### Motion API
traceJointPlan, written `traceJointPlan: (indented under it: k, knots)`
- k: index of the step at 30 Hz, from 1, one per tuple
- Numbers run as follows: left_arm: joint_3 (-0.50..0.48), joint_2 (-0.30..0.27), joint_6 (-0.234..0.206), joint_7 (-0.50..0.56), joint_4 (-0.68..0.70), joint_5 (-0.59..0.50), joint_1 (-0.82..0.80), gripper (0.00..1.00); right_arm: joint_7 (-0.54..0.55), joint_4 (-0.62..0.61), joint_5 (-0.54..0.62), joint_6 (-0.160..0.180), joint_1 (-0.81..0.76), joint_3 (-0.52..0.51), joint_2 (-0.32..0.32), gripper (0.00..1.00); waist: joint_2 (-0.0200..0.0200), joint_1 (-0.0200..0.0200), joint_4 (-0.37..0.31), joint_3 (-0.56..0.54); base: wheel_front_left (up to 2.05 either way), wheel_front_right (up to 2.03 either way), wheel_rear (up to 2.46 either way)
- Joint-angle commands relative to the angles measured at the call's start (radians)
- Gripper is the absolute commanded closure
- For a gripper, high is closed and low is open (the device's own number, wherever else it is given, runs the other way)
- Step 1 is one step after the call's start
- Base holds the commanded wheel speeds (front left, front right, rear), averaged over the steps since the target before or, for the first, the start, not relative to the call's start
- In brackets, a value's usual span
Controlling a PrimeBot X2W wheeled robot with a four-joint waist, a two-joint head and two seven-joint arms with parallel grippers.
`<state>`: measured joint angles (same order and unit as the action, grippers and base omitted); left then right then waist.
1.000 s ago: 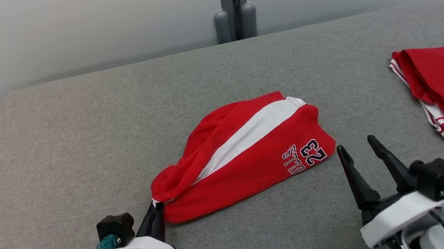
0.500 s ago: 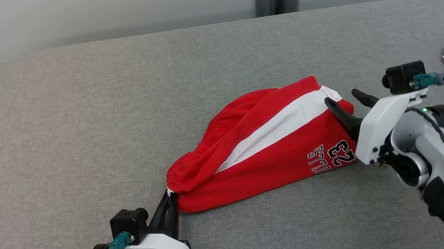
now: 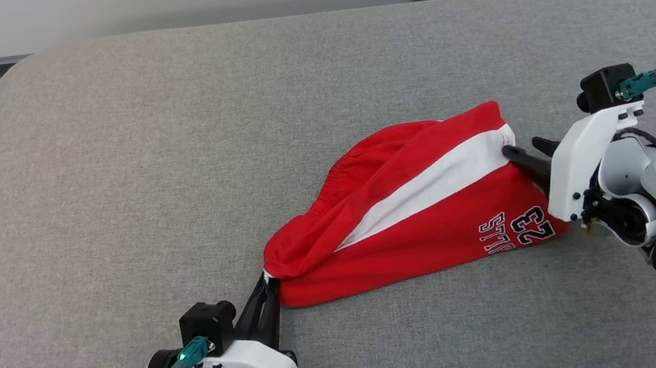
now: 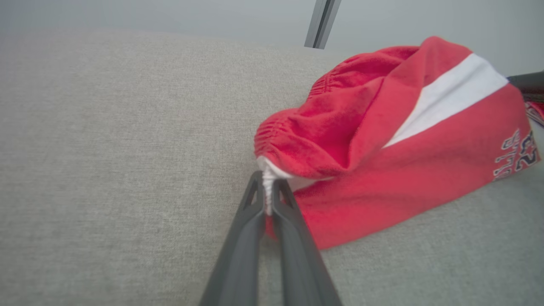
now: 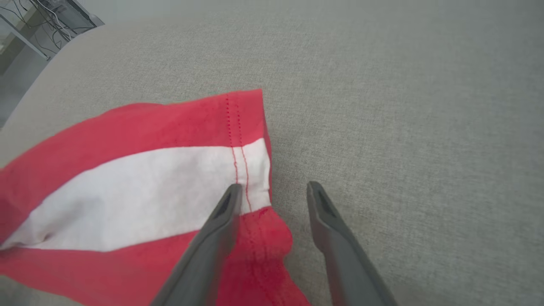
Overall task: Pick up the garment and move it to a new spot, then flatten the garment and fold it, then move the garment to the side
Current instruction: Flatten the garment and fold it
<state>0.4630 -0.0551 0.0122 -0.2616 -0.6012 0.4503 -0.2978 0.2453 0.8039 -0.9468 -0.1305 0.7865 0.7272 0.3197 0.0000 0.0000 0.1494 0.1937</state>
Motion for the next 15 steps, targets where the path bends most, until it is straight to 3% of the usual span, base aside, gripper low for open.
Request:
traceJointPlan:
  k: [1, 11, 15]
  knots:
    - [-0.001, -0.005, 0.002, -0.004, 0.003, -0.006, -0.018, 1.00, -0.019, -0.006, -0.018, -0.001, 0.014, 0.014, 0.011, 1.00, 0.0000, 0.0000, 0.006, 0.005, 0.00, 0.00, 0.00]
    - [-0.030, -0.006, -0.003, -0.004, 0.041, -0.012, -0.003, 1.00, -0.148, -0.102, -0.109, -0.001, 0.016, 0.126, 0.084, 1.00, 0.0000, 0.0000, -0.018, -0.022, 0.00, 0.00, 0.00]
    - [-0.043, -0.013, -0.005, -0.004, 0.057, -0.016, 0.003, 1.00, -0.149, -0.130, -0.169, -0.001, -0.001, 0.156, 0.110, 1.00, 0.0000, 0.0000, -0.034, -0.027, 0.00, 0.00, 0.00]
